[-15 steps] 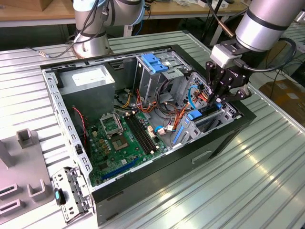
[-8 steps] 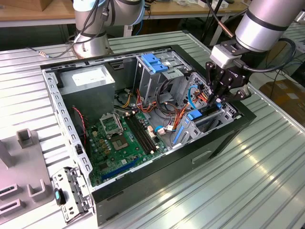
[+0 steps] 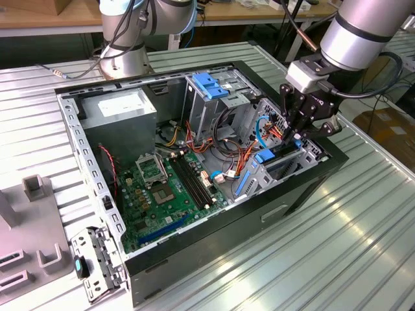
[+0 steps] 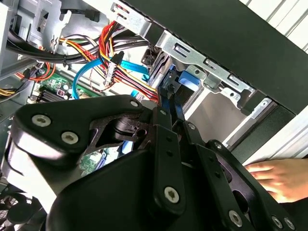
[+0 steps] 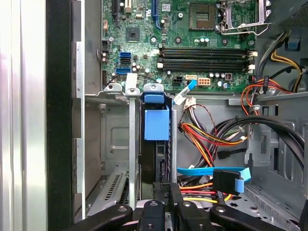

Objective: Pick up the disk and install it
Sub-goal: 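Insert the disk into the insertion slot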

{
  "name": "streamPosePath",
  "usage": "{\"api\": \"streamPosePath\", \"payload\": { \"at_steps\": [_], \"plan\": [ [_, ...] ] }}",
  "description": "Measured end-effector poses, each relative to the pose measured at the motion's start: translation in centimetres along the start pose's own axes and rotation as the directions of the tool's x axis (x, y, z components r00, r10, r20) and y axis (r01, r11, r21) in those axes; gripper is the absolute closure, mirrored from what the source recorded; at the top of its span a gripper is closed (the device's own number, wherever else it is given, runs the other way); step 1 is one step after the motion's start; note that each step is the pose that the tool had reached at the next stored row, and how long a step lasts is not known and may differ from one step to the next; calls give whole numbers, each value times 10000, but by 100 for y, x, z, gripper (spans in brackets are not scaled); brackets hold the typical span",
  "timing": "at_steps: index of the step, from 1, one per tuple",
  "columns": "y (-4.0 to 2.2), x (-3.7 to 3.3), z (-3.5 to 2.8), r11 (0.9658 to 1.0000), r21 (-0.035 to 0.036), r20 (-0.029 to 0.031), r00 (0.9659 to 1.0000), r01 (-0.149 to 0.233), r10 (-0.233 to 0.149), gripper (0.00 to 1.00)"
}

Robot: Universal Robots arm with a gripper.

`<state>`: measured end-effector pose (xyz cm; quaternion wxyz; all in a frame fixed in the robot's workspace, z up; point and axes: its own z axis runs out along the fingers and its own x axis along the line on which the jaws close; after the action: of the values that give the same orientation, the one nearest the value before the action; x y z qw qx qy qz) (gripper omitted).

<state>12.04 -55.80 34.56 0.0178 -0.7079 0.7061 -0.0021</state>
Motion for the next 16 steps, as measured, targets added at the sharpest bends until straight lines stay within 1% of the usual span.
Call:
{"api": "streamPosePath", "payload": {
  "at_steps": [6, 13, 16],
  "plan": [
    [10, 0, 0, 9999, 2, -4, 9999, -140, 140, 83],
    [-6, 0, -3, 9998, -28, -6, 9998, -219, 219, 83],
    [-6, 0, -4, 9997, -28, -2, 9997, -229, 229, 83]
  ]
}}
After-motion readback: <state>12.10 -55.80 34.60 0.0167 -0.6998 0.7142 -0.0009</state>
